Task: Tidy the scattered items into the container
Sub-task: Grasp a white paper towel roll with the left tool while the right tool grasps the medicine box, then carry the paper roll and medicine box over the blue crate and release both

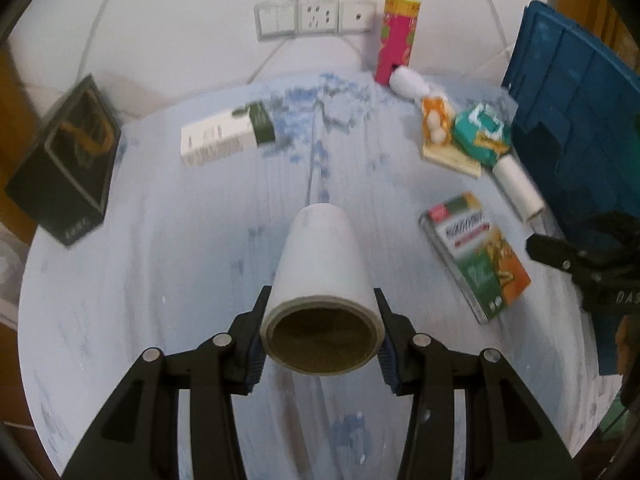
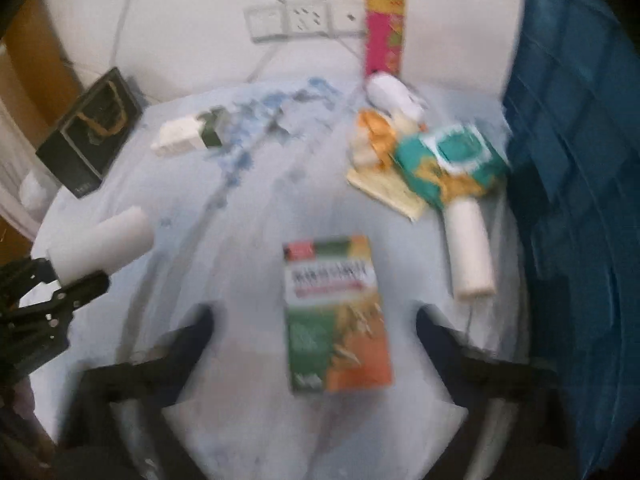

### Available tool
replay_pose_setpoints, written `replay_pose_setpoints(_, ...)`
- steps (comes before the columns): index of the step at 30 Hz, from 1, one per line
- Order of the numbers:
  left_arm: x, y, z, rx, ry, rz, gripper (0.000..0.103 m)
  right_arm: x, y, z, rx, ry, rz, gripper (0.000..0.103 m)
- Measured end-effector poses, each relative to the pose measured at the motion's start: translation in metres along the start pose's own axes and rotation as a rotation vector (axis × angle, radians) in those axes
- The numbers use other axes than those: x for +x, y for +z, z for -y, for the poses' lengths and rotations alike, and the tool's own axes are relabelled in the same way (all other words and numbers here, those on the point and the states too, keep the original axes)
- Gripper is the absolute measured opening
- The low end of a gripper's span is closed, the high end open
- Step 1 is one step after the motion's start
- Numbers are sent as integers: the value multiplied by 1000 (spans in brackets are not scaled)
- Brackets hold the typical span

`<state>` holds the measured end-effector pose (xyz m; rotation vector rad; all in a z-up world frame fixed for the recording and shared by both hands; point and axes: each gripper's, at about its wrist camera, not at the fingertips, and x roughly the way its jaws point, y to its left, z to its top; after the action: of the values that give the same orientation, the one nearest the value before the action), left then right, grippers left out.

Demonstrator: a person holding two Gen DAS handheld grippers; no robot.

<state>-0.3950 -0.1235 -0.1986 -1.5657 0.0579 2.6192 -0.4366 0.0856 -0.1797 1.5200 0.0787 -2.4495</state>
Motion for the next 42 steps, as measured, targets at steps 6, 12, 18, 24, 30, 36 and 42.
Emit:
replay_pose_setpoints(6, 41, -17, 5, -19, 15, -63, 45, 44, -18, 8, 4, -3, -62, 102)
replay_pose_setpoints(12, 83, -22, 5, -38, 39, -130, 48, 95, -11, 5, -34, -19, -105, 103)
replay_pose_setpoints(18, 96, -25, 8, -38, 30, -126, 46, 118, -9, -4, -83, -19, -139, 87)
replay_pose_setpoints(24, 67, -25, 14, -22, 19, -72, 45, 99, -11, -17, -100, -10, -118, 87)
replay_pose_setpoints(30, 6, -16, 14, -15, 14, 38, 45, 33, -7, -33, -121, -24, -4, 87)
replay_pose_setpoints(36, -67, -5, 16, 12, 4, 165, 45, -70, -1, -54, -138, -64, 165, 87)
replay_pose_setpoints(42, -138, 11, 41, 59, -40, 292, 45, -177, 0, -64, -138, -132, 337, 87)
